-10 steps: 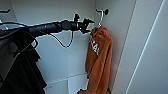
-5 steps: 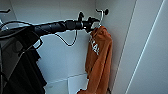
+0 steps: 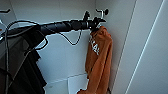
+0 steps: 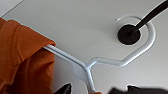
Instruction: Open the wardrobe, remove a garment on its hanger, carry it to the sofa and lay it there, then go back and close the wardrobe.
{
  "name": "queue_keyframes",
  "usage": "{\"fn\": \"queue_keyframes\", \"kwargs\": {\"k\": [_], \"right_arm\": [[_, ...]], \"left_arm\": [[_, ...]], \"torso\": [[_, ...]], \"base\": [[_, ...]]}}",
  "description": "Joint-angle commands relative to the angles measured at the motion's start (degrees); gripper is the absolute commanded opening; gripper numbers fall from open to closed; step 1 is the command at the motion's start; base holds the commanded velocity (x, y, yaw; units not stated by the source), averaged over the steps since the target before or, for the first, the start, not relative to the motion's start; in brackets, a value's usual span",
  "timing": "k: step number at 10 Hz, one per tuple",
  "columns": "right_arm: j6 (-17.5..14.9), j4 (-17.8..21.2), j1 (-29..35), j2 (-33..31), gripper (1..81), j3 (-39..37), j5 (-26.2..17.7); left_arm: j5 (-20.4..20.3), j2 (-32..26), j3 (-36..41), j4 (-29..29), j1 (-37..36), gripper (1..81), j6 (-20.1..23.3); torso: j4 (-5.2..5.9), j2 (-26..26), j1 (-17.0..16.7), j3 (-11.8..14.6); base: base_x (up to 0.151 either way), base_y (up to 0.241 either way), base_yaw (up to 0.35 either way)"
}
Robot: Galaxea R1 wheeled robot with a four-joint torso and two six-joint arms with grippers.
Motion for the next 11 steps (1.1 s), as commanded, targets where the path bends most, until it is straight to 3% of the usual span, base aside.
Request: {"fn": "queue_keyframes", "kwargs": {"k": [1, 7, 11], "right_arm": [[0.02, 0.11, 1.26, 0.24, 81.1, -0.18, -3.25], [0.02, 0.11, 0.47, 0.67, 81.1, 0.17, -3.25], [0.02, 0.11, 0.38, 1.47, 81.1, -0.09, -3.25]], "left_arm": [[-0.84, 2.8, -3.63, 3.12, -9.82, 81.1, -0.01], [-1.8, 11.42, -15.59, 9.81, -9.82, 81.1, -0.01], [-3.39, 12.92, -18.41, 12.01, -9.82, 81.1, -0.1]], "torso": [[0.0, 0.0, 0.0, 0.0], [0.0, 0.0, -0.02, 0.0], [0.0, 0.0, 0.0, 0.0]], "base": [[0.0, 0.0, 0.0], [0.0, 0.0, 0.0], [0.0, 0.0, 0.0]]}}
